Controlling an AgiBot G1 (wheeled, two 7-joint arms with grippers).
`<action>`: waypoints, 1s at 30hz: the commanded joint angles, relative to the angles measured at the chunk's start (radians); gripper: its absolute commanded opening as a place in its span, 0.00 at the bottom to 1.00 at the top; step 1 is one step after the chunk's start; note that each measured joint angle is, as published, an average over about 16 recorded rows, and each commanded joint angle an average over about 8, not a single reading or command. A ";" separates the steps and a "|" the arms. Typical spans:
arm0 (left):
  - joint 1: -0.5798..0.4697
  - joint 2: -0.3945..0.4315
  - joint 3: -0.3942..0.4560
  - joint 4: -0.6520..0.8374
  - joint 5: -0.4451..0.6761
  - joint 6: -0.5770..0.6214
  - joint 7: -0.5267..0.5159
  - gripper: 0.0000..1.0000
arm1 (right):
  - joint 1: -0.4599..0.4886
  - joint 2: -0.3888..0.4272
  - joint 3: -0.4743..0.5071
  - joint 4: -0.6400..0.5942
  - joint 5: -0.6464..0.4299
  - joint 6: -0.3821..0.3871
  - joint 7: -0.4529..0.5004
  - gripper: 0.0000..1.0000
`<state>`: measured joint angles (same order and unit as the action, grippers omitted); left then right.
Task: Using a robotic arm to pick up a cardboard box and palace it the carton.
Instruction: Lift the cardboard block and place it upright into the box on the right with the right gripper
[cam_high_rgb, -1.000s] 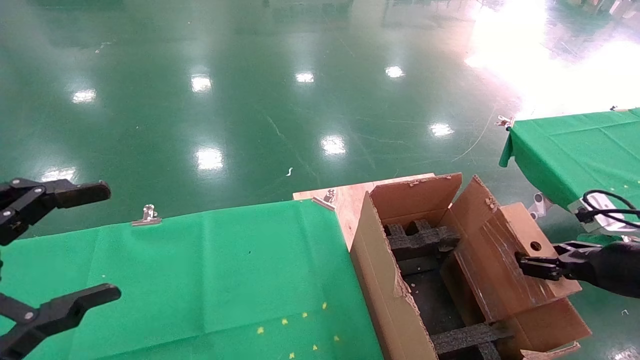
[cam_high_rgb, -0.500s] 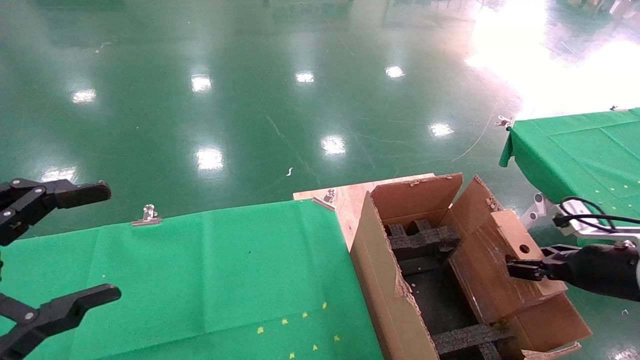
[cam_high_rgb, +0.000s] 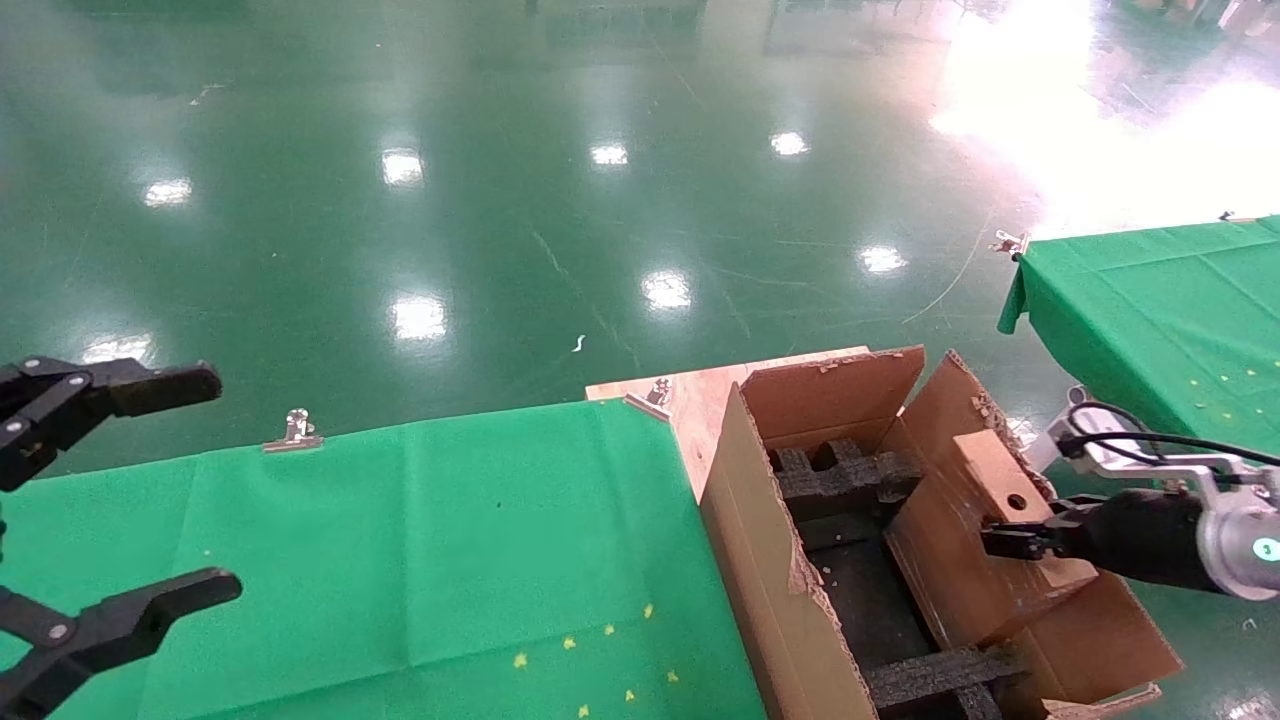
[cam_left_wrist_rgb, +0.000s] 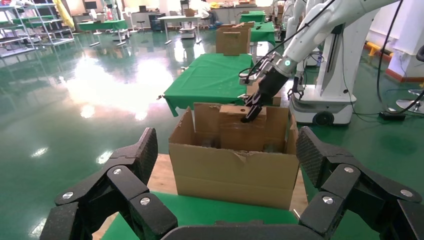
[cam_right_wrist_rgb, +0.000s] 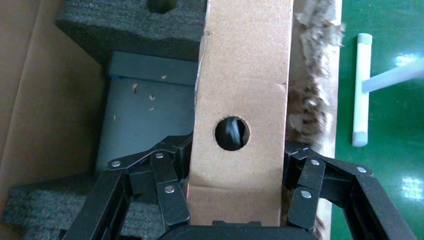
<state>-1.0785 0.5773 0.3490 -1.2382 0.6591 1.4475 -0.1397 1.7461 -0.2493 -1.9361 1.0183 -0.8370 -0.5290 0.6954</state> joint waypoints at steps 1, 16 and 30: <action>0.000 0.000 0.000 0.000 0.000 0.000 0.000 1.00 | -0.012 -0.020 -0.001 -0.016 0.011 0.006 -0.003 0.00; 0.000 0.000 0.000 0.000 0.000 0.000 0.000 1.00 | -0.120 -0.164 0.016 -0.177 0.082 0.005 -0.088 0.00; 0.000 0.000 0.000 0.000 0.000 0.000 0.000 1.00 | -0.210 -0.272 0.050 -0.343 0.138 -0.041 -0.195 0.00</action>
<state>-1.0785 0.5772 0.3490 -1.2382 0.6591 1.4475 -0.1396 1.5376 -0.5193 -1.8854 0.6775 -0.6980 -0.5683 0.5015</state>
